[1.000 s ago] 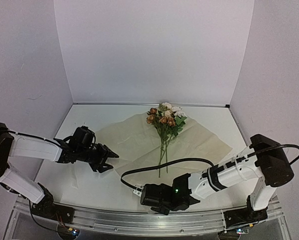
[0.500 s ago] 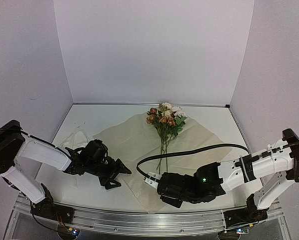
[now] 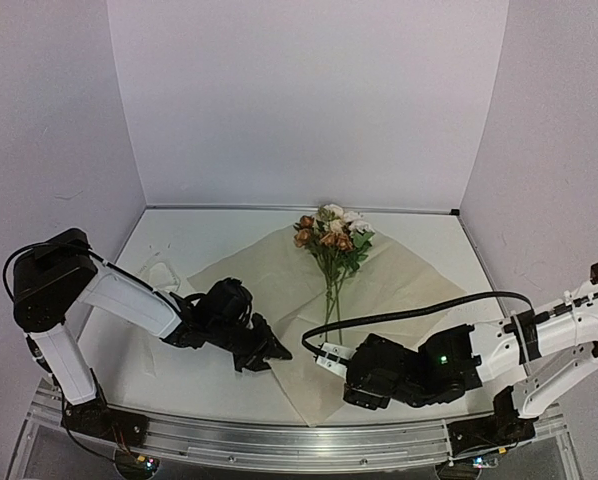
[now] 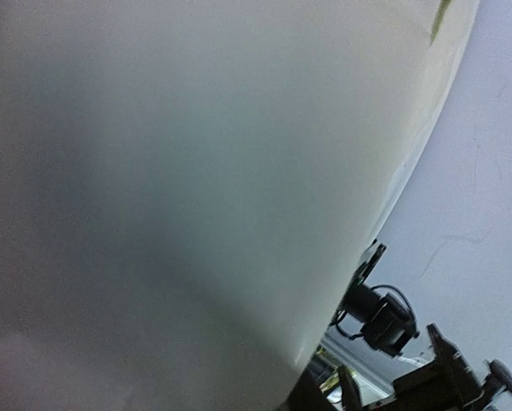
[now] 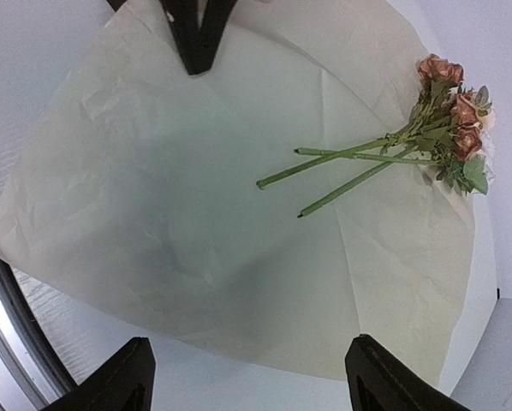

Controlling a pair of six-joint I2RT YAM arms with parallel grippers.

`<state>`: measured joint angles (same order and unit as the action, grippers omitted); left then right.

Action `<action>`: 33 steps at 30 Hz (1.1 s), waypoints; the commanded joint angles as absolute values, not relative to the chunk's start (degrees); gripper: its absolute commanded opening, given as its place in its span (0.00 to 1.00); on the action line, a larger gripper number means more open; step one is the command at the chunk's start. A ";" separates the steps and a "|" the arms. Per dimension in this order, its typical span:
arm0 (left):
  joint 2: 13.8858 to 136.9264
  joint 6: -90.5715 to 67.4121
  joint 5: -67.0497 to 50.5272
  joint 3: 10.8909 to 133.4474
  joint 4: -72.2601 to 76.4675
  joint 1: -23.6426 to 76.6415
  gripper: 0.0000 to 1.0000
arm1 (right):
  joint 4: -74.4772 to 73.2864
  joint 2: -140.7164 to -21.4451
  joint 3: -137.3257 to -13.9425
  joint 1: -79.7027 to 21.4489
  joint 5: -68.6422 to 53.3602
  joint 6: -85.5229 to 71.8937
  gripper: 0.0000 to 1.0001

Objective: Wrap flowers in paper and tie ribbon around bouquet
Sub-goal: Adjust the flattened wrapping paper at the center of the board.

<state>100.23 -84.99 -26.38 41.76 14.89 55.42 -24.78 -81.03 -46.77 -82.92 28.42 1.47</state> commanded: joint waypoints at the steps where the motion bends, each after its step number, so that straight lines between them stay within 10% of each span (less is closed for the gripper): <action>1: 100.02 -86.15 -31.27 43.30 16.78 55.60 0.07 | -22.51 -78.40 -45.60 -82.82 27.78 4.21 0.84; 33: 94.68 -98.37 -35.50 36.29 29.59 52.12 0.00 | -8.89 -91.22 -47.00 -98.52 38.87 8.80 0.98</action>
<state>97.66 -97.60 -34.61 36.83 27.25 52.42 -13.31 -88.49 -44.19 -97.42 34.48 7.48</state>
